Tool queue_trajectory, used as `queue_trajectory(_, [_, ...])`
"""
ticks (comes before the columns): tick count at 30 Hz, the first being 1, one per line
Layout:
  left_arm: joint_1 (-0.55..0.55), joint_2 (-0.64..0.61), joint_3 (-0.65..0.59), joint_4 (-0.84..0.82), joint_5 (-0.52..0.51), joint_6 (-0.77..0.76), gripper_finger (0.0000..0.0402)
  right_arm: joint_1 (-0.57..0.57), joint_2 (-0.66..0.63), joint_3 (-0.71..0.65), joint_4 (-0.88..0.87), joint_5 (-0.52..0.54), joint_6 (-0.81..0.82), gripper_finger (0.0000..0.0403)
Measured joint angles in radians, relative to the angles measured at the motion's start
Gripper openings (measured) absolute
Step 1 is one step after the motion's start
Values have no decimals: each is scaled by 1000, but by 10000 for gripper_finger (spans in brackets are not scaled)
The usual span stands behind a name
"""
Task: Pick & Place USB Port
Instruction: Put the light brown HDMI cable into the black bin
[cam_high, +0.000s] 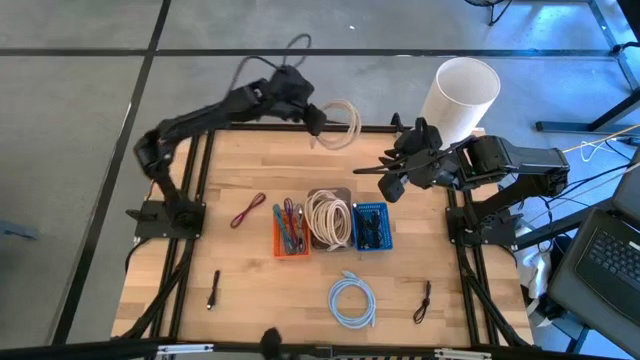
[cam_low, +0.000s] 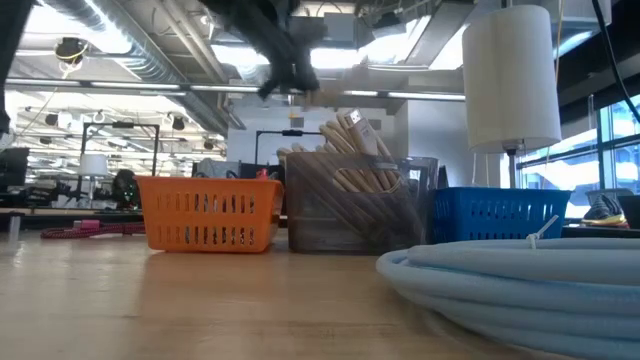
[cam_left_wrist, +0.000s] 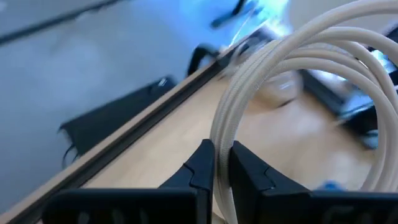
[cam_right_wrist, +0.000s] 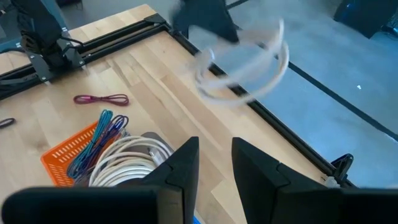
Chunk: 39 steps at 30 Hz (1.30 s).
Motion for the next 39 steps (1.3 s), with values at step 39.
queue_trajectory(39, [-471, 322, 744, -1010, -7, 370, 22, -11, -75, 0, -23, 52, -38, 99])
